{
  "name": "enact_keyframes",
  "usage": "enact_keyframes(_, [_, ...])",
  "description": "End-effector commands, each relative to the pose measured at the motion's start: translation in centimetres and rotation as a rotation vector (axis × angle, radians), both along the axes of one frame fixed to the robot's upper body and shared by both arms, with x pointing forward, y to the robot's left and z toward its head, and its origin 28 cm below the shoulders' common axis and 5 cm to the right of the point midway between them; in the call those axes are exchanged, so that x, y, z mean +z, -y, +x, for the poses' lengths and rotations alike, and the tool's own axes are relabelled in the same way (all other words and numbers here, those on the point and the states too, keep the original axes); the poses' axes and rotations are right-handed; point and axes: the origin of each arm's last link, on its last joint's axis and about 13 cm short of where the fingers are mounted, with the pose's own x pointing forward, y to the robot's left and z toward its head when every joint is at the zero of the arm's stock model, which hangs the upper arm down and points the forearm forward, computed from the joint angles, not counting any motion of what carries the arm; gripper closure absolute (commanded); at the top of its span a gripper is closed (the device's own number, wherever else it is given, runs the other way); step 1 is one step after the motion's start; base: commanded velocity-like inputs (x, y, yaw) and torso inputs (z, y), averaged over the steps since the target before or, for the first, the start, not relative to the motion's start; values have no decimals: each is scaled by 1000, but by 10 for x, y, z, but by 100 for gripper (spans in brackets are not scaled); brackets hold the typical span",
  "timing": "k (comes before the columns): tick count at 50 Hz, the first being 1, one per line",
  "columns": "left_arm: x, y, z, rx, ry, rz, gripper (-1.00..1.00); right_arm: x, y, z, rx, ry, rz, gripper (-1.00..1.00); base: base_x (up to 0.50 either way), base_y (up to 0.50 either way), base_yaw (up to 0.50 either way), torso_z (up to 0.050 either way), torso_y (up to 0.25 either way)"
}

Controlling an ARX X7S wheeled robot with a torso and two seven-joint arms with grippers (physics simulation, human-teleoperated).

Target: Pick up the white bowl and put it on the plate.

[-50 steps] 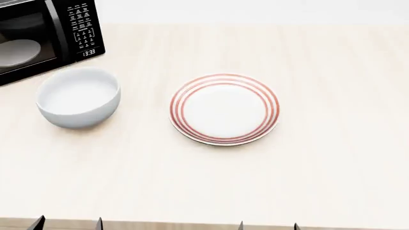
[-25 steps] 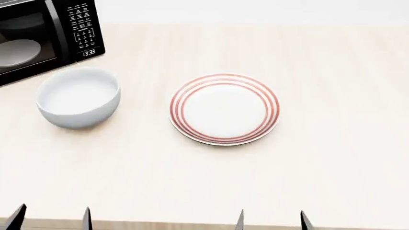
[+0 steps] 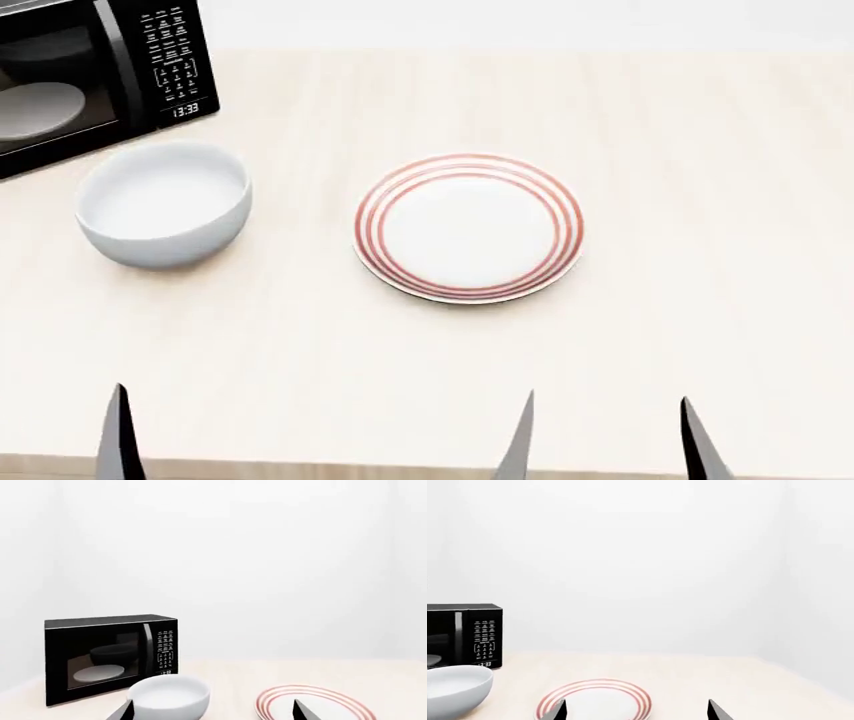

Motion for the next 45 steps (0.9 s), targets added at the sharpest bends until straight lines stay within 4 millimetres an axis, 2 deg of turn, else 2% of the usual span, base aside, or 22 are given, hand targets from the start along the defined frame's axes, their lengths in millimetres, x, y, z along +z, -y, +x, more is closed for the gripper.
enact_keyframes(1, [6,0,-4,6,21,0,-100,9,0,-5,-16,44,-23,-100,0,0,0,0,0])
enact_keyframes(45, [-1,-2,-3,29,9,18,-100,4,-2,-2,-19,25,-30,-100,485,0,0,0,0])
